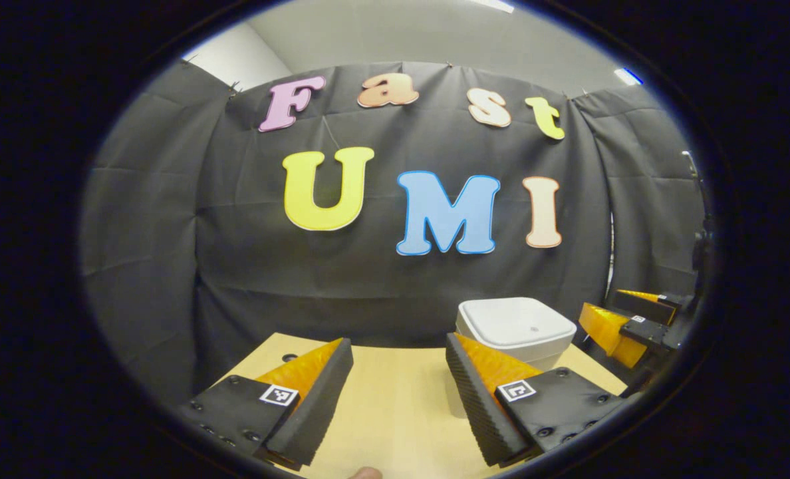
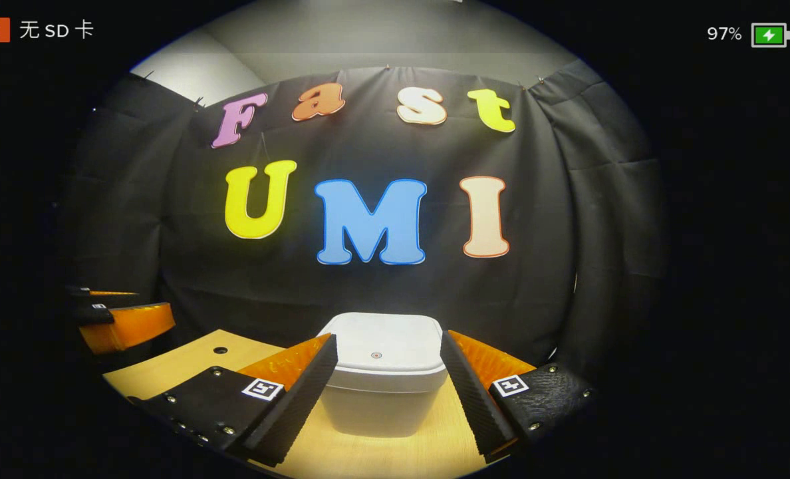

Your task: Press the lid of the desktop garbage bin to open it, pick up the crumpled paper on the desktop and throw it into the bin, then pick up the pop can on the desktop and drop it into the bin, and finally close the garbage bin lid.

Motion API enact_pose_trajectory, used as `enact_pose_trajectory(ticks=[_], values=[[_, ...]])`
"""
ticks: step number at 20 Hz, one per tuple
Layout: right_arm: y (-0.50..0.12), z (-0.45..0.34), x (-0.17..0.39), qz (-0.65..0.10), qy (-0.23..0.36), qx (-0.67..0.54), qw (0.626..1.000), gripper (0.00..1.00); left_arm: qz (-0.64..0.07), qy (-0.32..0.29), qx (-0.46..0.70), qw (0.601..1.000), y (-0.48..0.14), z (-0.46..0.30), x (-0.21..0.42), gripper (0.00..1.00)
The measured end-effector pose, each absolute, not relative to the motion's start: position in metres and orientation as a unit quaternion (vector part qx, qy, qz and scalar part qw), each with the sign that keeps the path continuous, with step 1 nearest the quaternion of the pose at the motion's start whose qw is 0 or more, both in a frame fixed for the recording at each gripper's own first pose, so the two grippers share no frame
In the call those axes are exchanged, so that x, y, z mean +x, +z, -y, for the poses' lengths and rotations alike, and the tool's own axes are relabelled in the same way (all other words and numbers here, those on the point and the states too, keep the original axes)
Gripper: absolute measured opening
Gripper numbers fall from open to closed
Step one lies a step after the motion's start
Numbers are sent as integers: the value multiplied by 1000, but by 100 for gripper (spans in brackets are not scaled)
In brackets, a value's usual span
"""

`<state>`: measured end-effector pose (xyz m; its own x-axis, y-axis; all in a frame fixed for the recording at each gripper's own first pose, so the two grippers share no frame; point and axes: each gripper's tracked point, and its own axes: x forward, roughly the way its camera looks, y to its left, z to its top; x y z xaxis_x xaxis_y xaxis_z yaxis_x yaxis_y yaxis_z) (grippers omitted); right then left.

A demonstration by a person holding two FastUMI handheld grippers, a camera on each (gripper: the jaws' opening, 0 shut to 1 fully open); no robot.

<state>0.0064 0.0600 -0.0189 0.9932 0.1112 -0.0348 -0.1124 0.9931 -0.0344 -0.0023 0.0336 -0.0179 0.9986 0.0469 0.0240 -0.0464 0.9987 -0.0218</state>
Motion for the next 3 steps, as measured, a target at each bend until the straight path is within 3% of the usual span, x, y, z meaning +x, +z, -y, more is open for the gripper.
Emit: enact_pose_trajectory(ticks=[3], values=[[-19,-58,-8,-12,53,-13,998,99,20,24,-3,1000,-15,-31,-11,96]])
